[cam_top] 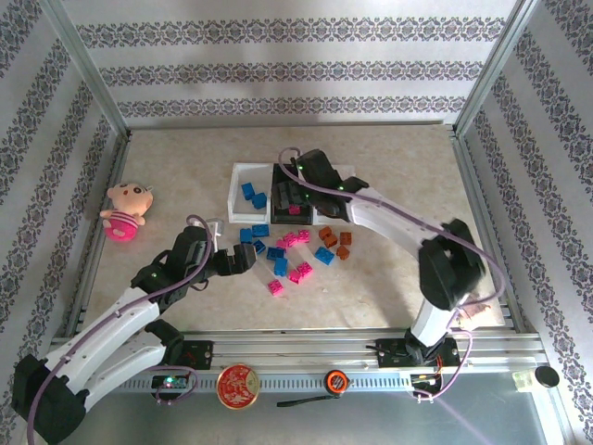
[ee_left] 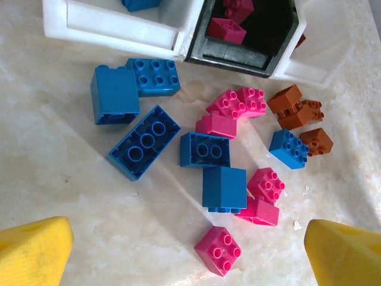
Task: Sort the legos into containers by color
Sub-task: Pick up the lego from the middle-left of the table.
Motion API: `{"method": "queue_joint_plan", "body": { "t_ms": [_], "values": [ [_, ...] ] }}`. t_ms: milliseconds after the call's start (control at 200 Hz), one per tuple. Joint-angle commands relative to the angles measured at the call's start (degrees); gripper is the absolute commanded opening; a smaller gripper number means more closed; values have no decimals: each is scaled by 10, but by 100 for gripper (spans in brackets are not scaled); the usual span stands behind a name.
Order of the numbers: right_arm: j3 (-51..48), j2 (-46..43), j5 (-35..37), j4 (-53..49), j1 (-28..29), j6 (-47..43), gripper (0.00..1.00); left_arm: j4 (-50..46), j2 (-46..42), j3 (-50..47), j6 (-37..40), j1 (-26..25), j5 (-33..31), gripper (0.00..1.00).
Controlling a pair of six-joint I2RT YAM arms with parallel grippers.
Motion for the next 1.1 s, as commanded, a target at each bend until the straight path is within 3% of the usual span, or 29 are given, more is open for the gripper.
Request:
{"method": "queue_joint_plan", "body": {
  "t_ms": [0, 255, 515, 755, 904, 1094],
  "values": [
    [-44, -78, 32, 43, 8, -3, 98, 2, 23, 18, 15, -8, 29, 100],
    [-201, -174, -121, 162, -49, 68, 98, -22, 111, 55, 41, -140, -71, 99],
    [-307, -290, -83, 169, -40, 12, 92, -15, 210, 60, 39, -213, -72, 90],
    [-368, -365, -67, 163, -33, 5, 91, -12, 290, 91, 66, -222, -70, 80],
    [-374, -379, -62, 151, -31, 10, 91, -2, 351, 108, 84, -222, -75, 80],
    [-377, -388, -63, 148, -31, 14, 91, 7, 396, 134, 103, -228, -92, 72]
  ]
}}
